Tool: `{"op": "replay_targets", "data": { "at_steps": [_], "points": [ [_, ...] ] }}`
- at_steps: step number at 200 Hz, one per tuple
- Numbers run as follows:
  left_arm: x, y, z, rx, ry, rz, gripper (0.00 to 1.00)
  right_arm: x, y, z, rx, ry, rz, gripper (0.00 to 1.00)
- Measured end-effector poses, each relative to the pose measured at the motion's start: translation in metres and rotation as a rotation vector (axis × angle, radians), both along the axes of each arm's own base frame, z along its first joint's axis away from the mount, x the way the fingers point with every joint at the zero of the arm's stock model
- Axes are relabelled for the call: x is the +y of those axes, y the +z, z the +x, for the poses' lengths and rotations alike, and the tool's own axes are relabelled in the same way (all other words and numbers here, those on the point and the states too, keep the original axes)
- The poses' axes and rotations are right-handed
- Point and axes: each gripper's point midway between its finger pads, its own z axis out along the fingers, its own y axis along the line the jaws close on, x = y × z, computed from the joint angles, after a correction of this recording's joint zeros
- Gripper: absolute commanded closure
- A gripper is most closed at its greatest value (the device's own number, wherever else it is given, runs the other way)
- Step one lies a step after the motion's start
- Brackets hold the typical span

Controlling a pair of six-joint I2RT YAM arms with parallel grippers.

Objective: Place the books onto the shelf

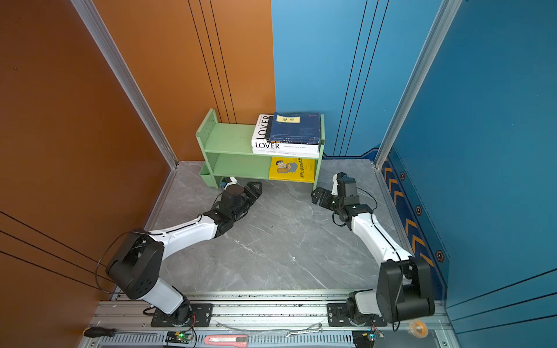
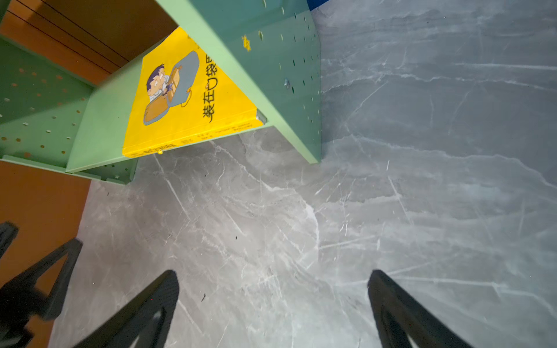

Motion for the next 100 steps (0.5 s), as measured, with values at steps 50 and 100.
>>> {"op": "replay_targets", "data": {
  "at_steps": [50,100],
  "points": [
    [0.026,0.009,-0.022,0.000,0.043,0.059,0.18,0.004,-0.023,0.047,0.011,0.015,-0.033,0.02],
    [0.055,0.030,-0.042,-0.049,0.119,0.070,0.18,-0.005,-0.024,0.074,-0.015,-0.005,-0.022,0.03]
  ]
}}
